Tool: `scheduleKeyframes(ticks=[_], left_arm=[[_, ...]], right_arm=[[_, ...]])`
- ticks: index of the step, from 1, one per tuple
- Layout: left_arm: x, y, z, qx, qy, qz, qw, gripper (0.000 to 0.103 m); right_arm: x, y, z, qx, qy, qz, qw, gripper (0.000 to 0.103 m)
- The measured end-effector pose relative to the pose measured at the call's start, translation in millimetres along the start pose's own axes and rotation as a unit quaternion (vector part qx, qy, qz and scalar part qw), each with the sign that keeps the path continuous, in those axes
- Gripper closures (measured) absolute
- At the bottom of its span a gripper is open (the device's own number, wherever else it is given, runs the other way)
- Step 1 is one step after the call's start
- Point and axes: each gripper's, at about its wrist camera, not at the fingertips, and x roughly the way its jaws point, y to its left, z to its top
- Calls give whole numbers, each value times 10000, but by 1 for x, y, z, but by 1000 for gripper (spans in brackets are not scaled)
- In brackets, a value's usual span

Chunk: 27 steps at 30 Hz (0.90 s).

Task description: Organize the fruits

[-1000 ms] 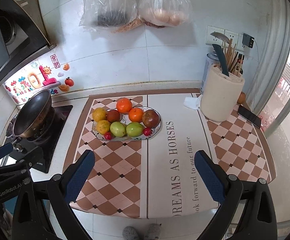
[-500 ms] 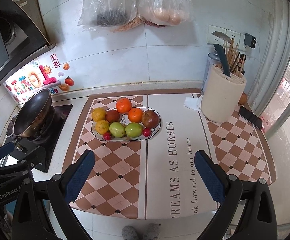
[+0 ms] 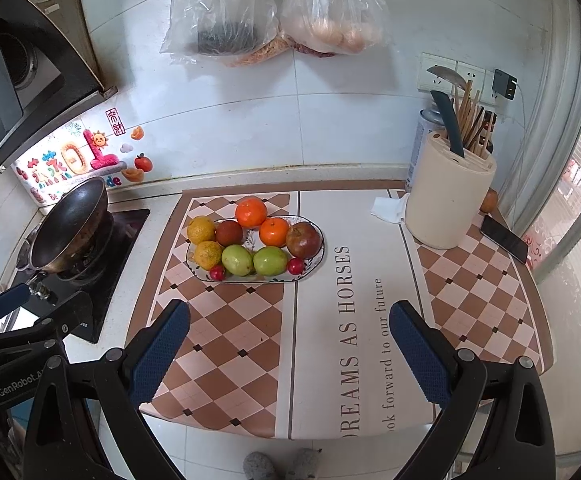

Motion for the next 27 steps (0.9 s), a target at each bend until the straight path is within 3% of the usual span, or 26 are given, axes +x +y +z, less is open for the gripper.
scheduleKeyframes(ticks=[27], left_arm=[[-8, -4, 0, 10, -18, -18, 10000, 0]], right_arm=[[-8, -7, 5, -179, -58, 58, 9998, 1]])
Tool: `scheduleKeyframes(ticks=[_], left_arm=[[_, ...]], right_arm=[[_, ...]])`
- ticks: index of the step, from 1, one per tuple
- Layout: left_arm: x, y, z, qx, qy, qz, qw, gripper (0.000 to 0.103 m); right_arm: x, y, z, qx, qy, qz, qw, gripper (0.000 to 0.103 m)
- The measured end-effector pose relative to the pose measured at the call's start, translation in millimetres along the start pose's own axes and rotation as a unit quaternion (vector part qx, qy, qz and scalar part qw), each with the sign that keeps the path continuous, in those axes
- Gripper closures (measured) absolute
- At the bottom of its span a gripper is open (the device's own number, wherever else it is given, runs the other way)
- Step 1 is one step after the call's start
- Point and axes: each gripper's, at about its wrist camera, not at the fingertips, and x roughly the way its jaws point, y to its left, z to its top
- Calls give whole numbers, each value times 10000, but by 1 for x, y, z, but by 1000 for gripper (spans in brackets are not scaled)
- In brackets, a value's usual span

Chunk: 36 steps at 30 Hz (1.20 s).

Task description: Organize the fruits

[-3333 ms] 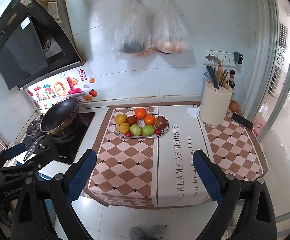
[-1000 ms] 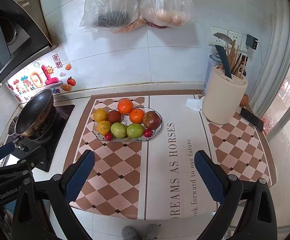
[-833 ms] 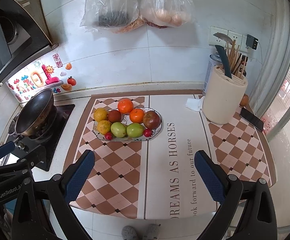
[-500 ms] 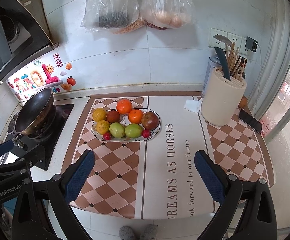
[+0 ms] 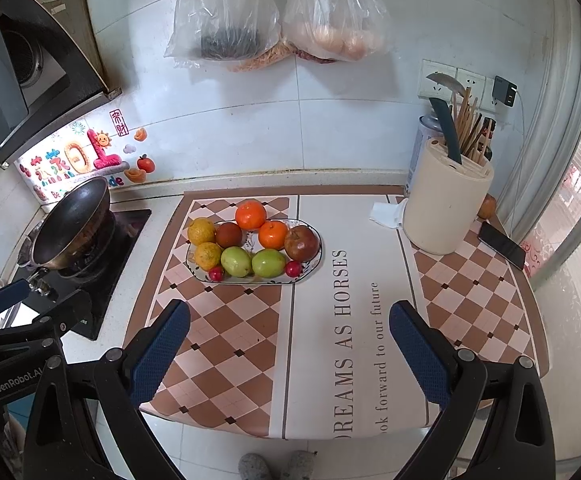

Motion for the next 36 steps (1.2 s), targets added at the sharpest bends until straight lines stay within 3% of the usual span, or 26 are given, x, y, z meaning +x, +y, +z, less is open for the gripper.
scheduleKeyframes(ticks=[36], left_arm=[[-8, 1, -5, -39, -130, 1, 9999, 0]], right_arm=[[-10, -13, -1, -45, -55, -44, 10000, 0]])
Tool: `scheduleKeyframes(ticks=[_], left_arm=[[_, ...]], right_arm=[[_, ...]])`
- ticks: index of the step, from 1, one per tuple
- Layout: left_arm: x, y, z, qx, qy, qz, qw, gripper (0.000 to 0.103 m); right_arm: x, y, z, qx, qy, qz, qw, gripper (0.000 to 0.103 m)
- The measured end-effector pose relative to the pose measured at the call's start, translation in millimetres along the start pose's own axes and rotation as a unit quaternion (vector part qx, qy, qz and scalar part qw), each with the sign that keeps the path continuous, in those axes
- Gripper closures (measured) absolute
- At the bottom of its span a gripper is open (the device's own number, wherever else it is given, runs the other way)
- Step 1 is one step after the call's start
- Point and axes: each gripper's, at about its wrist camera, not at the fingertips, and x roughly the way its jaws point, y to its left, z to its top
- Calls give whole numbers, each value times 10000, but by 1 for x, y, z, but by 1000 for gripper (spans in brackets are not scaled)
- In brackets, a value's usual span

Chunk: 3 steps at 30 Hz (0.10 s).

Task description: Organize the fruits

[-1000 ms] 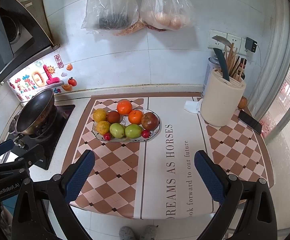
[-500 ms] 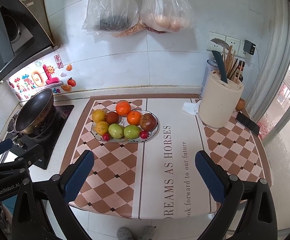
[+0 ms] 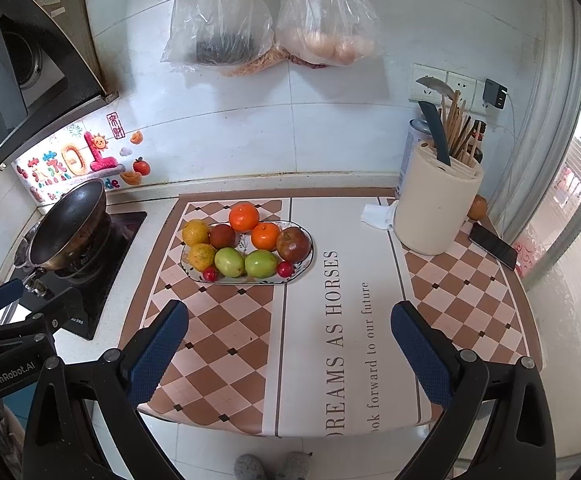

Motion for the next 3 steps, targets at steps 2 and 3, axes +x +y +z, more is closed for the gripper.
scheduleKeyframes(ticks=[2, 3], left_arm=[[-2, 0, 0, 3, -40, -2, 10000, 0], [-3, 0, 0, 6, -45, -5, 10000, 0]], right_arm=[[0, 0, 0, 9, 4, 4, 10000, 0], [0, 0, 0, 8, 3, 1, 10000, 0]])
